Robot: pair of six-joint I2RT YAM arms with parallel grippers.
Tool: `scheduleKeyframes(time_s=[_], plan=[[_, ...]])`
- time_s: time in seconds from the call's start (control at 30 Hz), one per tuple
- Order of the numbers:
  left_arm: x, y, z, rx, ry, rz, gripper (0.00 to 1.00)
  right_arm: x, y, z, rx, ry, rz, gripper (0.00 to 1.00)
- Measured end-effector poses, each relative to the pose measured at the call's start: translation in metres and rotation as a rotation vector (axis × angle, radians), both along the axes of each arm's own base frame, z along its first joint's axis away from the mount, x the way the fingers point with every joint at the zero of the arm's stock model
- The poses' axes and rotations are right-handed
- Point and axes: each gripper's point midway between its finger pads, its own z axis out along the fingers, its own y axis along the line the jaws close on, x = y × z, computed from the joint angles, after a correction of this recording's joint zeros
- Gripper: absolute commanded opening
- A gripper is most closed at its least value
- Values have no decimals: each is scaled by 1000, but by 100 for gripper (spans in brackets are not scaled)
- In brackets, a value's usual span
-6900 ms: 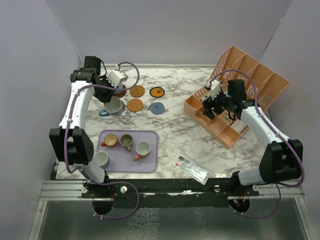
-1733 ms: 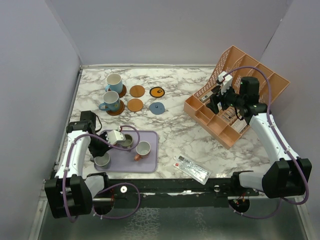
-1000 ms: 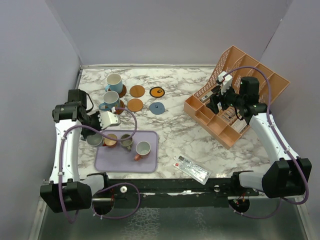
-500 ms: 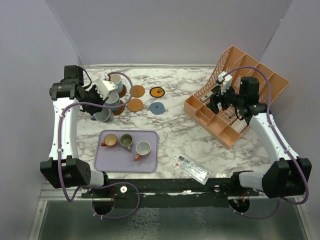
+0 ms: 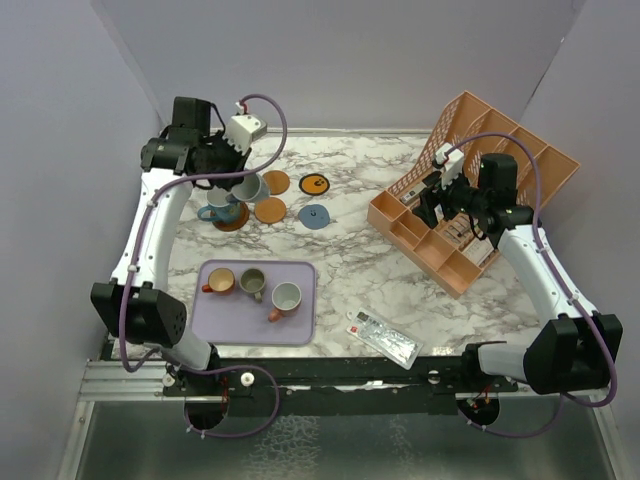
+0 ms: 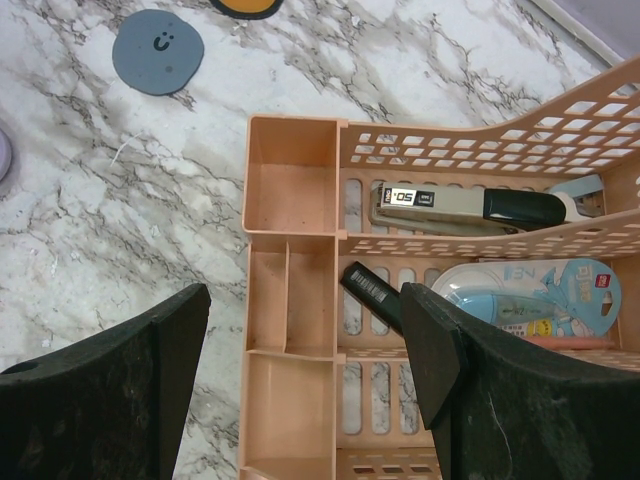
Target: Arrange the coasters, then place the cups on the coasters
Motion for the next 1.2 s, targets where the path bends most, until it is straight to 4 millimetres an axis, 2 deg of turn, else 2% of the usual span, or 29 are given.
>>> scheduleKeyframes(time_s=[0.1,0.2,0.23,0.27,0.37,0.6,0.83,1.2], plan=[[22,-17,8,-18,-15,17,0,0,0,0,0,0,0,78],[45,-21,10,-31,-21,59,0,0,0,0,-1,0,0,78],[46,-22,9,-40,-14,71,0,0,0,0,-2,-1,-1,78],[60,-23,7,-33,-21,84,0,0,-1,0,-3,-1,-2,78],[85,-27,-3,-32,2,116,0,1,-1,0,-6,-2,-4,78],[131,-41,-39,-29,58,149,0,2,-3,0,-15,-7,-9,78],[156,-39,-70,14,92,190,0,2,-4,-1,-19,-6,-14,78],[176,-33,-116,73,153,223,0,2,-4,-1,-20,-7,-15,78]])
